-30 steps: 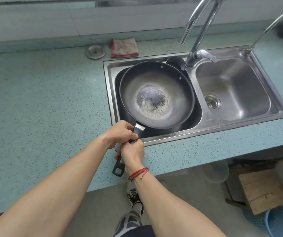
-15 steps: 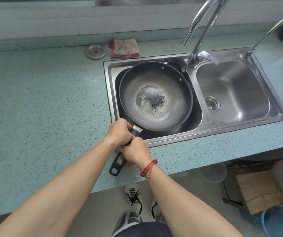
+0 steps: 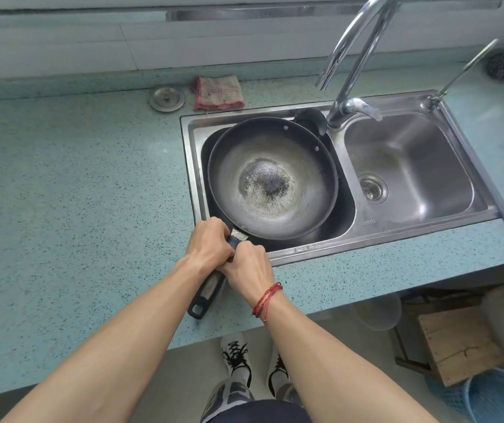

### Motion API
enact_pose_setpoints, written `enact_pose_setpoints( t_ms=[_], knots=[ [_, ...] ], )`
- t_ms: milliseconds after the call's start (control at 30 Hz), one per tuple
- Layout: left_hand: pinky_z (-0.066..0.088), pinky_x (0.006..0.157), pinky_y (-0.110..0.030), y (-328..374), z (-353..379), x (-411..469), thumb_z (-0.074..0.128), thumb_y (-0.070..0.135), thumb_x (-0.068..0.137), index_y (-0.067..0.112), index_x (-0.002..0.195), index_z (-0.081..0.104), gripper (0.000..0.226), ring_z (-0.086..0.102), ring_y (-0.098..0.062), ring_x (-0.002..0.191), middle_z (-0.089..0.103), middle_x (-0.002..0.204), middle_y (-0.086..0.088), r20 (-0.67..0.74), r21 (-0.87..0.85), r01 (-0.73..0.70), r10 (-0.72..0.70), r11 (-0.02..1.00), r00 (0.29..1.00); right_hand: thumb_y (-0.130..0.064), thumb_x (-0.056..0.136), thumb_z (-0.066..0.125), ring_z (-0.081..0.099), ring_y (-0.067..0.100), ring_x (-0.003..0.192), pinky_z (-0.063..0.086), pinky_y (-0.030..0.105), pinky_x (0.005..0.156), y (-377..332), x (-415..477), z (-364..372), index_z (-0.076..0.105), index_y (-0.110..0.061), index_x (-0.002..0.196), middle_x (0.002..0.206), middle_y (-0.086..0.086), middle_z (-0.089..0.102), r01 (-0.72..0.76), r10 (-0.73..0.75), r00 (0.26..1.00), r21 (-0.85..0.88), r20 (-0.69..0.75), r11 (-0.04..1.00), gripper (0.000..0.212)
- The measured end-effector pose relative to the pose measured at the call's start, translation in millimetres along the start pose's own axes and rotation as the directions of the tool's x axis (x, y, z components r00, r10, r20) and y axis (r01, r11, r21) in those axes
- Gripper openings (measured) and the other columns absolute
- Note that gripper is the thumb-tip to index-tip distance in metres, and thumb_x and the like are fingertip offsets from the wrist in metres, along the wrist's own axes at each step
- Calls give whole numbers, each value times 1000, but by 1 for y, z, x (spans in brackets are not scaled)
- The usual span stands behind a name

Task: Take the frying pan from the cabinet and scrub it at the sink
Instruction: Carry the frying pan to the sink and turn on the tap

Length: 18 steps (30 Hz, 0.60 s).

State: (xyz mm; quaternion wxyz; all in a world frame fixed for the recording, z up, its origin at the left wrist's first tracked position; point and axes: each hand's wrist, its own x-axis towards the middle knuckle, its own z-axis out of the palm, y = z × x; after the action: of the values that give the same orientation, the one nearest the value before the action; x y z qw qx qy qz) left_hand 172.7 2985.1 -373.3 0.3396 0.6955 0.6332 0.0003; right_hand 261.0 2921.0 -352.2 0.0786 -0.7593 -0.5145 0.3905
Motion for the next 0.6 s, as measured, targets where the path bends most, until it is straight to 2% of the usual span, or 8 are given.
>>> enact_pose_setpoints(
  t_ms=[67,133,167,267,367,433,500,600],
  knots=[
    [46,51,-34,1,-2,0,63,9,61,3,57,58,9,57,-35,66,58,57,-12,21,-1,3,-3,1000,1000,-33,87,65,60,45,103,47,40,76,0,3,-5,65,-1,95,104,26,67,1,-1,1000,-29,2,1000,32],
    [55,63,-39,2,-4,-1,66,9,61,4,66,66,8,64,-34,75,66,67,-14,34,-11,9,-8,1000,999,-31,86,64,61,43,103,48,39,78,2,6,-11,65,-6,90,103,23,68,-1,2,1000,-56,3,998,25],
    [56,65,-39,3,-4,-2,67,9,61,5,68,67,8,65,-33,77,67,70,-14,37,-17,17,-16,1000,999,-30,85,64,61,41,103,48,38,79,3,8,-15,65,-8,90,102,22,69,-7,7,1000,-61,5,998,23],
    [57,74,-39,5,-5,-3,70,12,66,5,78,70,14,65,-31,82,70,79,-12,33,-22,35,-34,999,999,-29,83,67,62,37,108,50,36,85,6,12,-31,68,-8,104,109,18,70,-36,36,999,-79,-12,996,29],
    [53,67,-34,12,-10,-2,70,17,65,9,70,65,11,63,-28,76,67,74,-7,27,-22,27,-26,999,999,-27,84,66,61,36,110,51,36,89,11,15,-55,70,-10,105,110,17,70,-35,31,998,-82,-59,996,27],
    [52,67,-32,20,-15,2,72,20,67,13,74,66,11,65,-27,79,69,78,-5,14,-26,18,-18,999,1000,-28,86,63,60,35,113,49,35,93,13,19,-72,70,-14,108,114,15,69,-37,32,995,-53,-91,998,28],
    [53,77,-31,29,-21,8,73,21,74,15,93,71,21,66,-24,89,72,93,-6,-7,-61,-3,3,998,1000,-33,86,62,61,31,112,48,33,93,17,25,-91,69,-18,112,114,12,70,-41,38,993,-24,-113,999,31],
    [52,92,-34,45,-25,15,72,28,82,11,121,65,43,65,-21,101,70,113,-6,-53,-124,-33,27,992,998,-37,85,62,64,25,107,51,32,93,22,35,-119,71,-20,112,109,7,72,-25,26,990,8,-135,1000,33]
  ],
)
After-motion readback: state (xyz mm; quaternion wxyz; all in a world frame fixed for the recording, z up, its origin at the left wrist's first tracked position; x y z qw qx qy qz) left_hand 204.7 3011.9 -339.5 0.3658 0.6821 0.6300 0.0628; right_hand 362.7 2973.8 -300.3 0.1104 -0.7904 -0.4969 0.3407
